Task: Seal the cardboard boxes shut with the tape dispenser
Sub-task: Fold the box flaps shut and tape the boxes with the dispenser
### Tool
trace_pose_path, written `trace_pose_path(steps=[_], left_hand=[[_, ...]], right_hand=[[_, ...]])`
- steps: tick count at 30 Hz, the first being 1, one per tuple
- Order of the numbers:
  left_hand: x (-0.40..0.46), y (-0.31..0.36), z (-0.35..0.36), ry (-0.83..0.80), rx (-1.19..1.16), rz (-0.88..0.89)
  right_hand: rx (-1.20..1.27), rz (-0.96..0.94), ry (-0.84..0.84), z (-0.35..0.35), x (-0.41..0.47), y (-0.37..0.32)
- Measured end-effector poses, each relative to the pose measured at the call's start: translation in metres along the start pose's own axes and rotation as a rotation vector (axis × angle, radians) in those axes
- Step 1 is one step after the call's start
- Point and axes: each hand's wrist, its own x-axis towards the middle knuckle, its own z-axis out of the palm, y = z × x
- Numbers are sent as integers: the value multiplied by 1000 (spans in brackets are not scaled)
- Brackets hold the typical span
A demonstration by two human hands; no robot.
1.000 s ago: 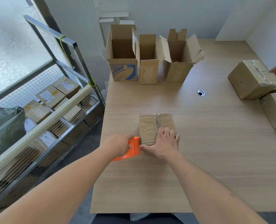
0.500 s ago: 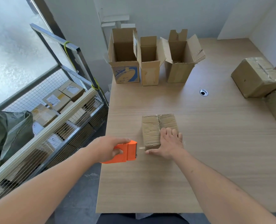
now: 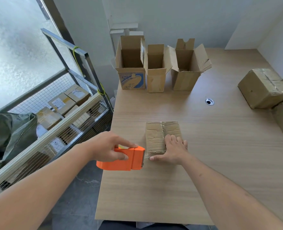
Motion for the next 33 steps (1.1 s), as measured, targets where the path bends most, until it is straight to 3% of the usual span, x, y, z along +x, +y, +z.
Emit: trace_pose_path(steps=[9,18,28,33], left_hand=[[6,11,-17,-17,17,97],[9,17,-8,-16,-14,128],[7,-17,4,40,123,30],[9,-32,20,41,81,-45]], right_hand=[[192,-26,-25,-8,0,9],[190,-44,10,-3,0,9],[14,69,219,13,-6,-8],[-9,73,238,16,-5,-9]])
